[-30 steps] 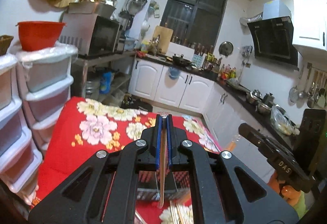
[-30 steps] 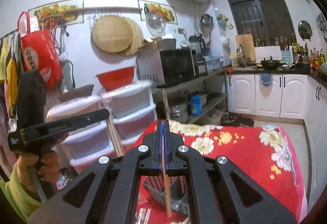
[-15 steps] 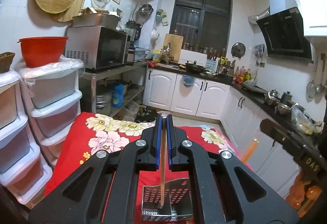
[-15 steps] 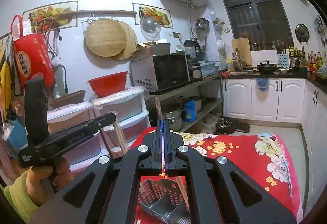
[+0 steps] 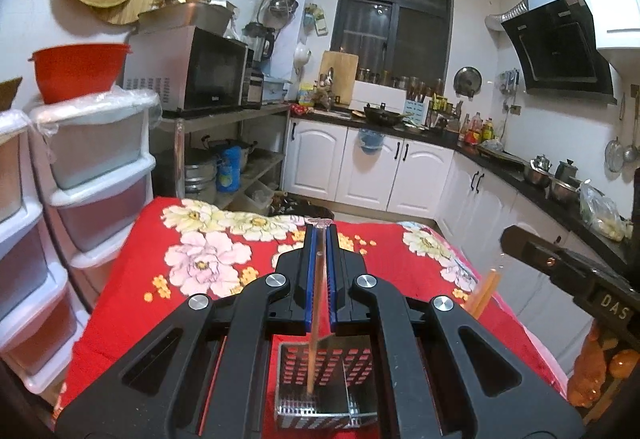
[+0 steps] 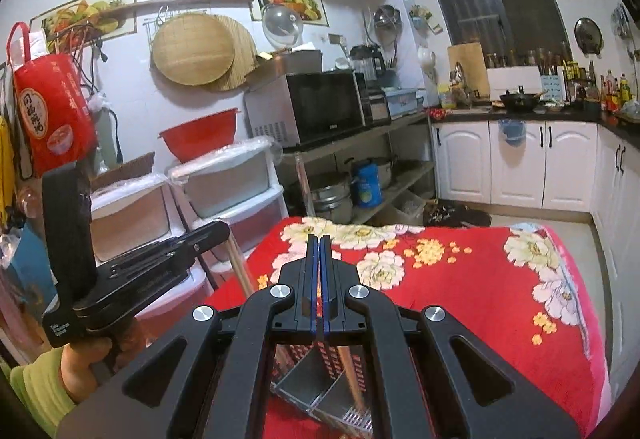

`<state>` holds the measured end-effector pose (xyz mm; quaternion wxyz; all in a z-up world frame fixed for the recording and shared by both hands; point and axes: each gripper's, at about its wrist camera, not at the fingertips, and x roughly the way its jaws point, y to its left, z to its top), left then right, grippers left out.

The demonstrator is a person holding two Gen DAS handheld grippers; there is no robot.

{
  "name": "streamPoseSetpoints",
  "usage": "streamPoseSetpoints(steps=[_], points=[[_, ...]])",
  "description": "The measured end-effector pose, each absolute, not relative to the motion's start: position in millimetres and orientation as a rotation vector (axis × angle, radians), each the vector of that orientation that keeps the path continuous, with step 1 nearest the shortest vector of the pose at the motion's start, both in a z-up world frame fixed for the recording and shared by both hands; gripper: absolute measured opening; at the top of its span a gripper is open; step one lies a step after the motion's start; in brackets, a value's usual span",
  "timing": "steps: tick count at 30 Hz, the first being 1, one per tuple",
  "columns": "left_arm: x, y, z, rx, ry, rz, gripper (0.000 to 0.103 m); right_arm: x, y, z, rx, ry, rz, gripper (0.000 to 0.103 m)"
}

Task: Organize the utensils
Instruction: 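Lift the left tool's bundle over the grey caddy while the right tool carries its bundle there too, then open the left tool to drop its bundle into the caddy while the right tool releases its bundle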

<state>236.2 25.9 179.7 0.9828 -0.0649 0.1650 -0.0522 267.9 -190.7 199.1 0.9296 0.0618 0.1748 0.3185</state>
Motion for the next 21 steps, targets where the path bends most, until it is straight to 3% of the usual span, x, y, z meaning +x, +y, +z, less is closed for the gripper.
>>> streamPoseSetpoints(steps=[21], points=[[240.6, 35.1, 141.9, -0.158, 0.434, -0.102, 0.001, 274.9, -210.0, 167.8, 0.096, 0.439, 0.506, 0.005]])
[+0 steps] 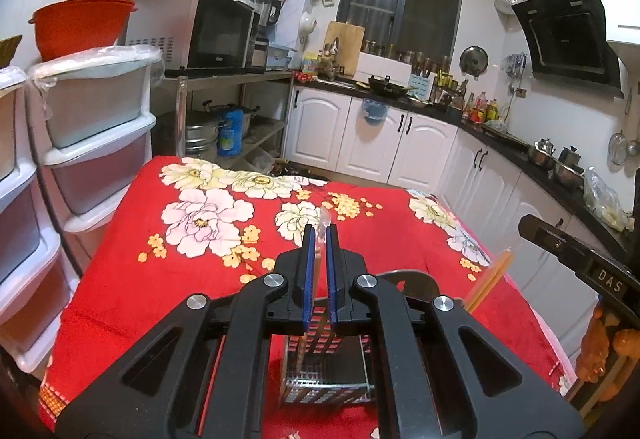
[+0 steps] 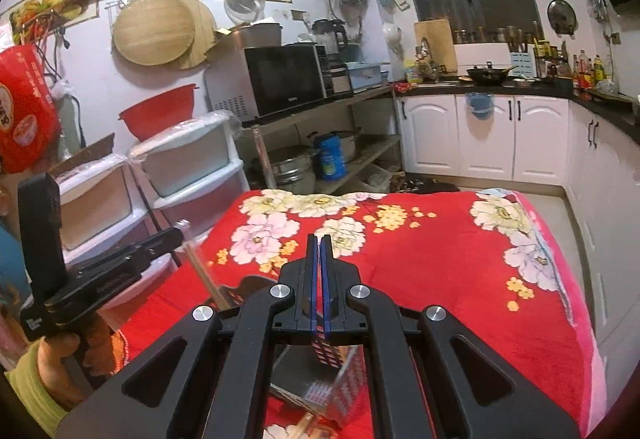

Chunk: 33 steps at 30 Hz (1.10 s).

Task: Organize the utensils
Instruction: 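Open the left tool to drop its bundle into the caddy while the right tool releases its bundle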

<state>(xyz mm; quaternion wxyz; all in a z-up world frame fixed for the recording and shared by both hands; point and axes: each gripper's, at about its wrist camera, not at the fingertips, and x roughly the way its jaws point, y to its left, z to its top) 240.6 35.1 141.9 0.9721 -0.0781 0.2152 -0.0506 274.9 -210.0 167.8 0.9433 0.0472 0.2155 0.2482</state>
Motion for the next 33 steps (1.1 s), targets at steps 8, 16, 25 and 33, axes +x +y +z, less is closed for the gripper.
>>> streamPoseSetpoints(steps=[8, 16, 25, 33], points=[[233.9, 40.5, 134.0, -0.170, 0.464, -0.087, 0.009, 261.8, -217.2, 162.0, 0.054, 0.425, 0.455, 0.027], [222.3, 44.2, 129.1, -0.183, 0.484, -0.081, 0.025, 243.3, -221.0, 161.0, 0.028, 0.400, 0.427, 0.052], [203.4, 48.4, 128.5, -0.190, 0.474, -0.079, 0.045, 218.3, -223.6, 160.8, -0.004, 0.364, 0.400, 0.068], [183.2, 50.2, 126.5, -0.199, 0.471, -0.090, 0.066, 196.6, -223.0, 156.0, -0.023, 0.360, 0.411, 0.073]])
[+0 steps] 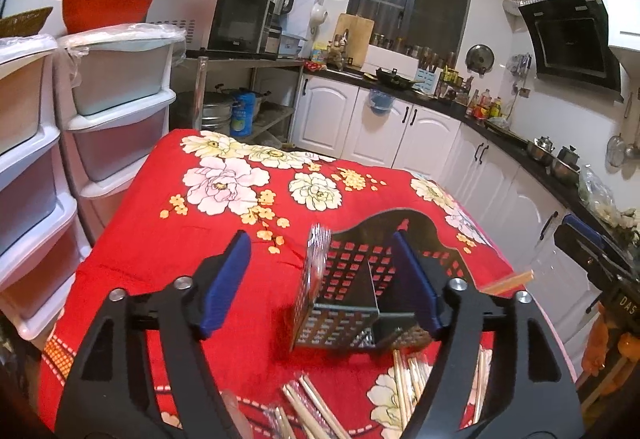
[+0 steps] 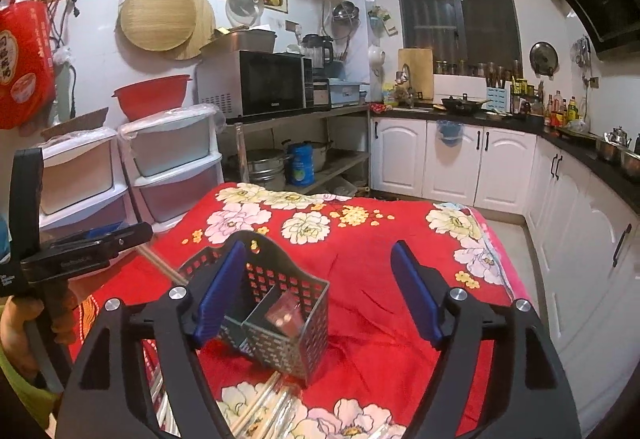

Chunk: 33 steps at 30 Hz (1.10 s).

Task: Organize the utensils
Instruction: 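Open the left tool to drop its bundle into the caddy while the right tool releases its bundle, then close the right tool on a wrapped chopstick bundle while the left tool grasps another bundle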

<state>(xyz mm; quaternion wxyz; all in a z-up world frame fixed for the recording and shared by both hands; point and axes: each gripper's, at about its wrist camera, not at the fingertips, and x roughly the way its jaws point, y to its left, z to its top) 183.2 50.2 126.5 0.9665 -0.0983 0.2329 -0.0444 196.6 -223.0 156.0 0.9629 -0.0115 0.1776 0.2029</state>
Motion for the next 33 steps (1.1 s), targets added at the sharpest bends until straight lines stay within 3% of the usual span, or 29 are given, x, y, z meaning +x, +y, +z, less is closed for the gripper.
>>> streamPoseSetpoints(steps=[9, 29, 33], points=[[160.8, 51.9, 113.4, -0.205, 0.495, -0.100, 0.077, 179.1, -218.7, 139.5, -0.046, 0.396, 0.430, 0.074], [134.0, 69.8, 48.3, -0.250, 0.656, -0.089, 0.078, 172.2, -208.9, 74.2, -0.072, 0.574, 0.471, 0.074], [132.1, 72.8, 34.7, -0.248, 0.691, -0.090, 0.077, 174.6, -204.8, 59.0, -0.084, 0.628, 0.484, 0.066]])
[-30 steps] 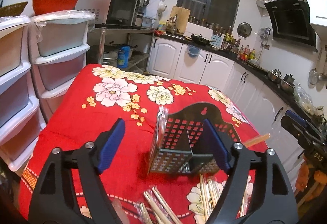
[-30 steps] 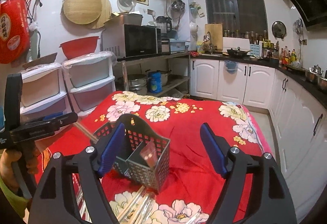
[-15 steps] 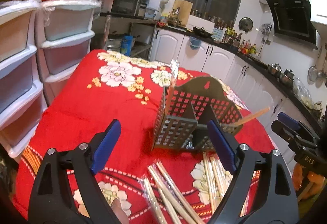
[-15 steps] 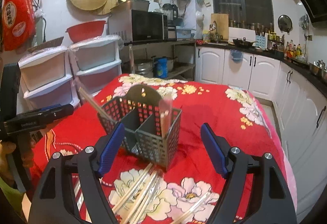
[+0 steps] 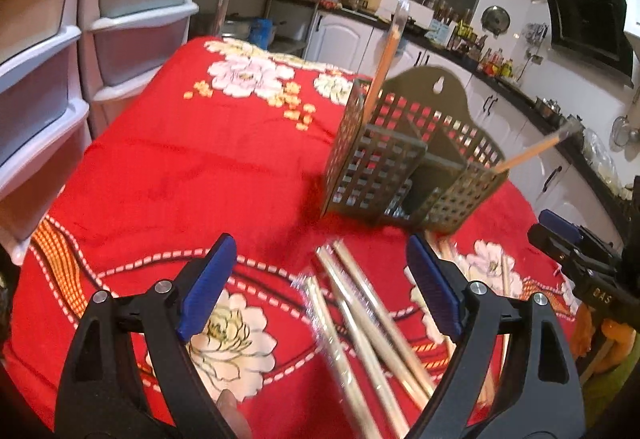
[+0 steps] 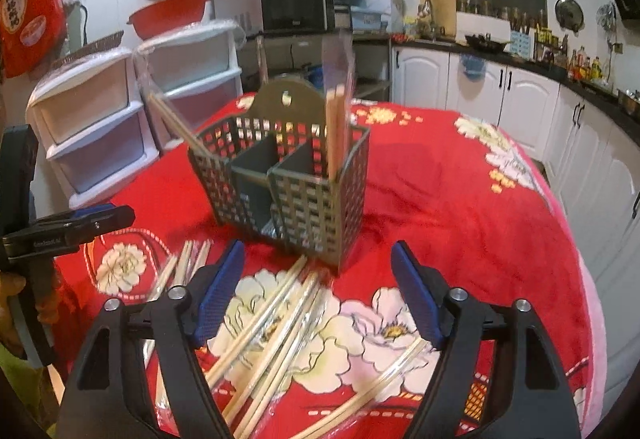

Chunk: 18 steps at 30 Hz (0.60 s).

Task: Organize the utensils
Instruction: 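Close the right tool on a wrapped chopstick bundle while the left tool grasps another bundle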

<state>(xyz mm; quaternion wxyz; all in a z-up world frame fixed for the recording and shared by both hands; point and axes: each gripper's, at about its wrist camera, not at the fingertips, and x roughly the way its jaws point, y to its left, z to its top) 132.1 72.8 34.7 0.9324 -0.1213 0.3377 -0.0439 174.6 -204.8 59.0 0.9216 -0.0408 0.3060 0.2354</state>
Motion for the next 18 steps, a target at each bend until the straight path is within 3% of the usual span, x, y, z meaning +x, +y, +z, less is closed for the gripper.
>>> streamPoseSetpoints(steps=[7, 12, 18], points=[[130.7, 75.8, 7.3, -0.281, 0.790, -0.129, 0.052, 186.3, -192.9, 30.5, -0.101, 0.738, 0.514, 0.047], [133.2, 78.1, -10.5, -0.325, 0.863, -0.153, 0.027, 198.3, -185.2, 12.8, -0.107, 0.798, 0.523, 0.034], [139.8, 79.0, -24.5, -0.353, 0.918, -0.168, 0.016, 216.3, -178.1, -4.8, -0.114, 0.852, 0.503, 0.028]])
